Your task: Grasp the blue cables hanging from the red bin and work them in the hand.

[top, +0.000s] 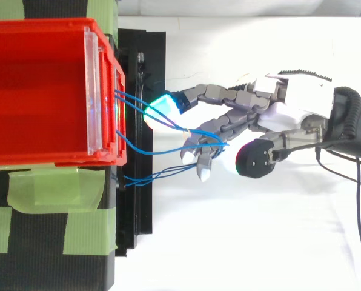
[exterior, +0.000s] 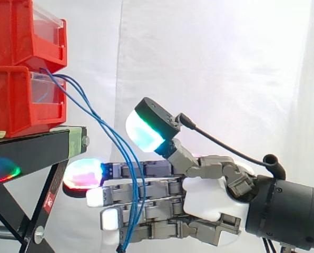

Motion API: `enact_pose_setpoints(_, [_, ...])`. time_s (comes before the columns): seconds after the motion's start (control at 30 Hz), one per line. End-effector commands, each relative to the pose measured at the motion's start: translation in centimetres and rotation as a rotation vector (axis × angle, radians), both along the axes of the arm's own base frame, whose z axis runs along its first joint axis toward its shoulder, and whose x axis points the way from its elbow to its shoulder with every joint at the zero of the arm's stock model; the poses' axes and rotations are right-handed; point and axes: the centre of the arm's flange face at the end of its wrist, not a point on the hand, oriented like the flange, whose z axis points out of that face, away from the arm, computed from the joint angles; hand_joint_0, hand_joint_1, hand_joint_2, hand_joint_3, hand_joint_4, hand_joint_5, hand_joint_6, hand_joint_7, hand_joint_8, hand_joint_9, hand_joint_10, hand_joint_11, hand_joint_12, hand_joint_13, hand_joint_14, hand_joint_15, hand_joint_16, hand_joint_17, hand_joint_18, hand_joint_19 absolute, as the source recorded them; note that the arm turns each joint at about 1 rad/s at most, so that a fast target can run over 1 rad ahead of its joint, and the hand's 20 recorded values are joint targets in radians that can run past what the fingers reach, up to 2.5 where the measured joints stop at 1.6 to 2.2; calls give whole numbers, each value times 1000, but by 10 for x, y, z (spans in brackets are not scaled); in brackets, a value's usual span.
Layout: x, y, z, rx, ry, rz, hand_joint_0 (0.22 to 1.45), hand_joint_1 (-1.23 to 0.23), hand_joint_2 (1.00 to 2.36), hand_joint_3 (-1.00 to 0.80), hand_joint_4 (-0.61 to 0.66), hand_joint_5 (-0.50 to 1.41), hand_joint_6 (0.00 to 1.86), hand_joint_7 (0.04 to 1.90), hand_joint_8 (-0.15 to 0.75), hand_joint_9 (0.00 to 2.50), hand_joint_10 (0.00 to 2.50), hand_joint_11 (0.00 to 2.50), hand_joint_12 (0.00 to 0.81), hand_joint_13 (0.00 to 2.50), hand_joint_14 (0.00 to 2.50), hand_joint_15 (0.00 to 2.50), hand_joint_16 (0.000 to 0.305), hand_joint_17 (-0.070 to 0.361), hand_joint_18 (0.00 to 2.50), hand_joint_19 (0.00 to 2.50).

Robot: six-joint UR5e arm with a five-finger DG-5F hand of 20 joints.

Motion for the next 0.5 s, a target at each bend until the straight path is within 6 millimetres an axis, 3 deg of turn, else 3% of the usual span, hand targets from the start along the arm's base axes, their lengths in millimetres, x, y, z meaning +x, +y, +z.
enact_pose_setpoints(0.0, [1, 2, 1, -6, -2, 20, 740, -562, 1004, -900, 237, -116, 8, 784, 351, 712, 12, 792, 451, 985, 18, 880, 52, 117, 731, 545])
enact_pose_setpoints(0.17, [1, 3, 4, -3, -8, 32, 739, -559, 1003, -912, 238, -115, 8, 784, 358, 806, 10, 1089, 444, 1076, 16, 1089, 59, 132, 877, 759])
enact_pose_setpoints(0.33, [2, 4, 31, -6, -46, 53, 737, -558, 1002, -922, 240, -114, 8, 785, 357, 862, 6, 1260, 424, 1189, 6, 1324, 61, 137, 1046, 984])
enact_pose_setpoints(0.4, [1, 3, 33, -10, -33, 58, 737, -558, 1002, -927, 245, -115, 9, 788, 349, 898, 1, 1431, 414, 1230, 0, 1467, 61, 137, 1095, 1047])
enact_pose_setpoints(0.47, [0, 2, 34, -12, -21, 62, 737, -558, 1003, -927, 246, -113, 8, 789, 345, 900, 114, 1506, 404, 1202, 218, 1435, 60, 136, 1139, 1109])
